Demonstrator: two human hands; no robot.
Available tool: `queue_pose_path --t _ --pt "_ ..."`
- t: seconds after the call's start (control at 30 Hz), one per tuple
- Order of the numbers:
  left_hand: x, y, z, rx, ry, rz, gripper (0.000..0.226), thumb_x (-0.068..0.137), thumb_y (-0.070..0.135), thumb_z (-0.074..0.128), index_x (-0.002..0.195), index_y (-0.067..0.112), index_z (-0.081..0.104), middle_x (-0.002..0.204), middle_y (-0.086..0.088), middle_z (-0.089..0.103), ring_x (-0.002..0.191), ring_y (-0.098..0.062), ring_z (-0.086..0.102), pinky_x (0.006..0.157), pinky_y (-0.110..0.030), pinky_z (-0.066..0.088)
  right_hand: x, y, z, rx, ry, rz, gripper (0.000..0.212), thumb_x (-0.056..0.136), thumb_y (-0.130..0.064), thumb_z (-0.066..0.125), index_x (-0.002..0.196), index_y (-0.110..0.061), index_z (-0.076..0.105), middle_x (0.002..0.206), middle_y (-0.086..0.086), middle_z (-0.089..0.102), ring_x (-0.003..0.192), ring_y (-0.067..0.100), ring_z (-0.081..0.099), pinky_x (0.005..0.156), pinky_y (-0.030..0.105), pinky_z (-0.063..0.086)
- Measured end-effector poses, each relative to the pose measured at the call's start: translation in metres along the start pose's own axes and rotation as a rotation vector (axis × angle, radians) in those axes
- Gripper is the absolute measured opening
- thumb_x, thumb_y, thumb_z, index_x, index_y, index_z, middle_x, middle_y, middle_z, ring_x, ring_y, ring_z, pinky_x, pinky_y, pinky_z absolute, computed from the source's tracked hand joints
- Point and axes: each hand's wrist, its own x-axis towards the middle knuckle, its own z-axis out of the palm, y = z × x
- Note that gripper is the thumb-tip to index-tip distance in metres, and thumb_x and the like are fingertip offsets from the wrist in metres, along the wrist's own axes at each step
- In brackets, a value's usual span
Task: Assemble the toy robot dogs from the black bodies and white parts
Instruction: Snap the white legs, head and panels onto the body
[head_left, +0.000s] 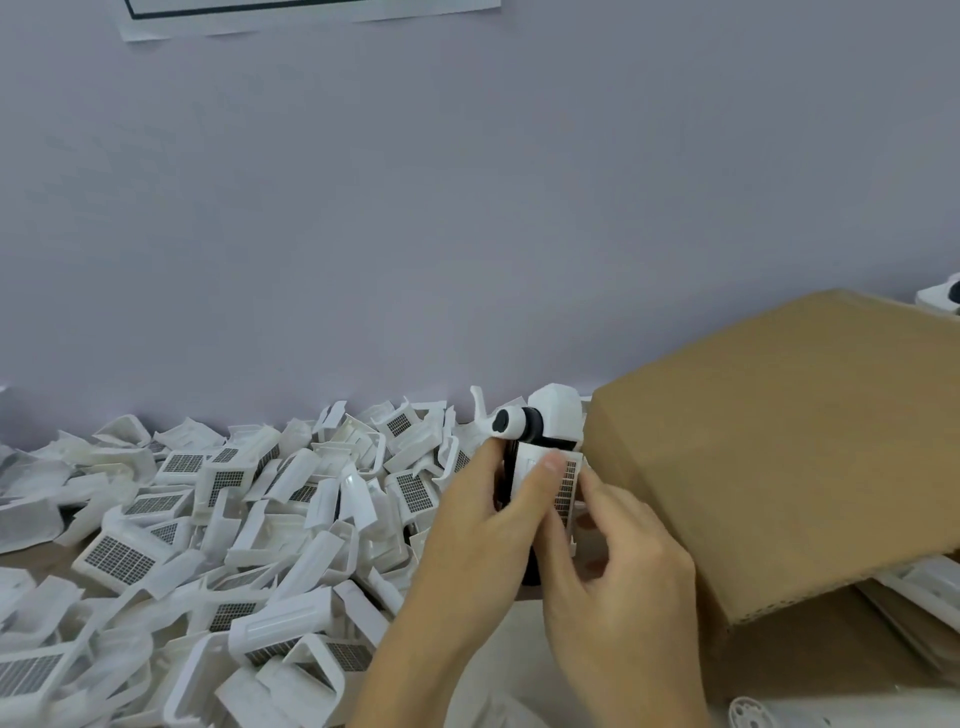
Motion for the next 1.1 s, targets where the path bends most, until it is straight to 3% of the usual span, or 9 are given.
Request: queue_pose_path --t 0.13,0.2,0.27,0.4,0.5,0.6,0.73,1.03,1.1 --pt "0.000 0.000 -0.002 -0.067 0.080 -0.101 0.029 0.099 0.047 0.051 0.091 0.034 0.075 0.086 0.012 0.076 0.081 -0.006 0.073 0.068 -0.018 0.053 -0.001 -0.006 0.000 0.185 -0.057 0.038 0.025 0.093 -0.039 0.050 0.110 -0.046 0.067 0.106 -0.022 0.068 0.102 0.004 0.065 0.082 0.014 0.048" --pt "-0.001 0.003 -0.001 -0.050 0.083 -0.139 0.034 0.091 0.061 0.050 0.088 0.037 0.073 0.079 0.021 0.073 0.075 -0.001 0.071 0.065 -0.017 0.053 0.001 -0.010 -0.003 0.366 -0.162 0.195 0.023 0.094 -0.047 0.052 0.097 -0.042 0.074 0.100 -0.019 0.073 0.097 0.003 0.068 0.078 0.014 0.048" --pt "-0.002 0.002 0.001 -0.043 0.026 -0.154 0.053 0.078 0.069 0.049 0.088 0.023 0.072 0.072 0.012 0.070 0.069 -0.007 0.067 0.065 -0.026 0.054 0.005 -0.011 -0.006 0.566 -0.271 0.390 0.039 0.093 -0.059 0.055 0.095 -0.030 0.081 0.094 -0.010 0.078 0.091 0.005 0.073 0.073 0.018 0.053" --pt "-0.001 -0.001 0.004 -0.054 -0.043 -0.128 0.073 0.081 0.072 0.053 0.099 0.003 0.068 0.077 -0.006 0.069 0.069 -0.016 0.065 0.062 -0.030 0.052 0.011 -0.011 -0.012 0.795 -0.306 0.574 0.045 0.072 -0.064 0.054 0.090 -0.033 0.082 0.093 0.004 0.080 0.088 0.016 0.077 0.064 0.020 0.057" --pt "0.000 0.000 0.005 -0.059 -0.041 -0.116 0.075 0.086 0.073 0.058 0.089 -0.002 0.067 0.070 -0.006 0.067 0.063 -0.016 0.064 0.058 -0.028 0.051 0.011 -0.008 -0.009 0.842 -0.290 0.606 0.051 0.069 -0.066 0.057 0.092 -0.028 0.082 0.094 0.007 0.080 0.090 0.020 0.077 0.065 0.024 0.059" --pt "0.000 0.004 0.006 -0.030 -0.016 -0.105 0.082 0.077 0.072 0.051 0.075 -0.010 0.059 0.060 -0.008 0.058 0.052 -0.018 0.053 0.048 -0.029 0.042 0.011 -0.008 -0.008 0.872 -0.276 0.595 0.052 0.069 -0.065 0.059 0.091 -0.024 0.083 0.094 0.008 0.079 0.090 0.021 0.077 0.066 0.025 0.060" --pt "0.000 0.006 0.008 -0.009 -0.022 -0.096 0.078 0.079 0.070 0.048 0.075 -0.008 0.059 0.060 -0.008 0.058 0.053 -0.022 0.053 0.048 -0.032 0.043 0.011 -0.009 -0.008 0.912 -0.239 0.610 0.052 0.066 -0.061 0.064 0.090 -0.019 0.083 0.092 0.012 0.079 0.088 0.024 0.077 0.063 0.025 0.059" --pt "0.001 0.003 0.007 0.014 -0.074 -0.082 0.073 0.081 0.065 0.048 0.080 -0.006 0.068 0.062 -0.003 0.064 0.056 -0.014 0.058 0.051 -0.021 0.044 0.009 -0.006 -0.009 0.717 -0.140 0.548 0.049 0.070 -0.067 0.056 0.078 -0.025 0.082 0.076 0.006 0.078 0.073 0.022 0.077 0.060 0.035 0.060" --pt "0.001 0.003 0.007 0.002 -0.070 -0.097 0.071 0.081 0.065 0.048 0.078 -0.003 0.068 0.061 -0.001 0.064 0.055 -0.012 0.058 0.050 -0.020 0.044 0.009 -0.007 -0.008 0.727 -0.131 0.542 0.049 0.069 -0.066 0.057 0.079 -0.026 0.082 0.077 0.006 0.078 0.073 0.020 0.077 0.059 0.031 0.059"
